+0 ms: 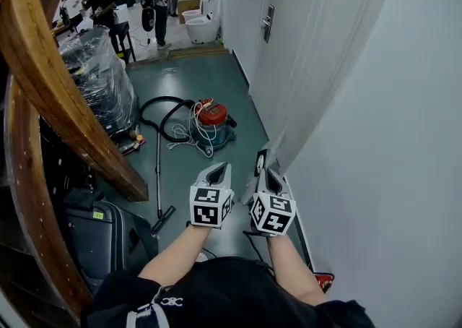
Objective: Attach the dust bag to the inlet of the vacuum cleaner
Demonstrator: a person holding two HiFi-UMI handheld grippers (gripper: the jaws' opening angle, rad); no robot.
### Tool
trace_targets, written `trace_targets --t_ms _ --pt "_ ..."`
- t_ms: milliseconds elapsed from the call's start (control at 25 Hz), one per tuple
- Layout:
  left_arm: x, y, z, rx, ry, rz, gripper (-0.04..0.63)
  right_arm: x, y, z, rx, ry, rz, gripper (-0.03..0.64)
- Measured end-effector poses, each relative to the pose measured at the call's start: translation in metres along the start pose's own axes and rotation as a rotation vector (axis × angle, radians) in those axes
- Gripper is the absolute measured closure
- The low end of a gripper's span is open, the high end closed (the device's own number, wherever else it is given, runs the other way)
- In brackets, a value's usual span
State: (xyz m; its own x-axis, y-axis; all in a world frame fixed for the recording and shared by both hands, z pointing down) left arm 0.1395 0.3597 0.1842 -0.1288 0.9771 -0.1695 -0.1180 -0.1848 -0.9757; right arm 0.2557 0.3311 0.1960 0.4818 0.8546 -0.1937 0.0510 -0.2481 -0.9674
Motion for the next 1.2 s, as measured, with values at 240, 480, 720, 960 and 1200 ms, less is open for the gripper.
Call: trace_targets --t_ms 240,480,720,960,1200 --pt "0.002 -0.003 0.017 0.006 0.004 0.006 0.597 -0.01 -0.002 0.014 -0.006 0.006 0.004 0.604" --pt "0.003 -0.002 0.056 0.017 0.012 0.005 0.597 -0.032 -0.003 0.036 -0.008 -0.013 0.007 0.604" --pt "0.002 -0.001 0.1 0.02 -0.009 0.015 0.597 -0.057 -0.005 0.067 -0.024 -0.041 0.004 0.604" --pt "-0.003 -0.007 0.139 0.019 -0.035 0.046 0.597 -0.078 -0.008 0.091 -0.051 -0.076 -0.003 0.604" --pt "-0.022 -0.007 0.168 0.027 -0.036 0.056 0.597 -0.11 -0.015 0.097 -0.067 -0.082 0.025 0.604"
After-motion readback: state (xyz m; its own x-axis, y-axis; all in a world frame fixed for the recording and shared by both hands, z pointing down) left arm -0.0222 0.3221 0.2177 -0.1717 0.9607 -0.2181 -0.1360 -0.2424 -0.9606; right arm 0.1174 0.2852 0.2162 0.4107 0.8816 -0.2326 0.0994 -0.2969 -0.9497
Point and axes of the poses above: the fingertips, and each gripper's own axes: x backward along the fingers, z to its left, y out of its top, the point moved 1 cm from there along x, backward along the fingers, and after that the axes turned 6 degrees about -z, right-handed, at the moved point
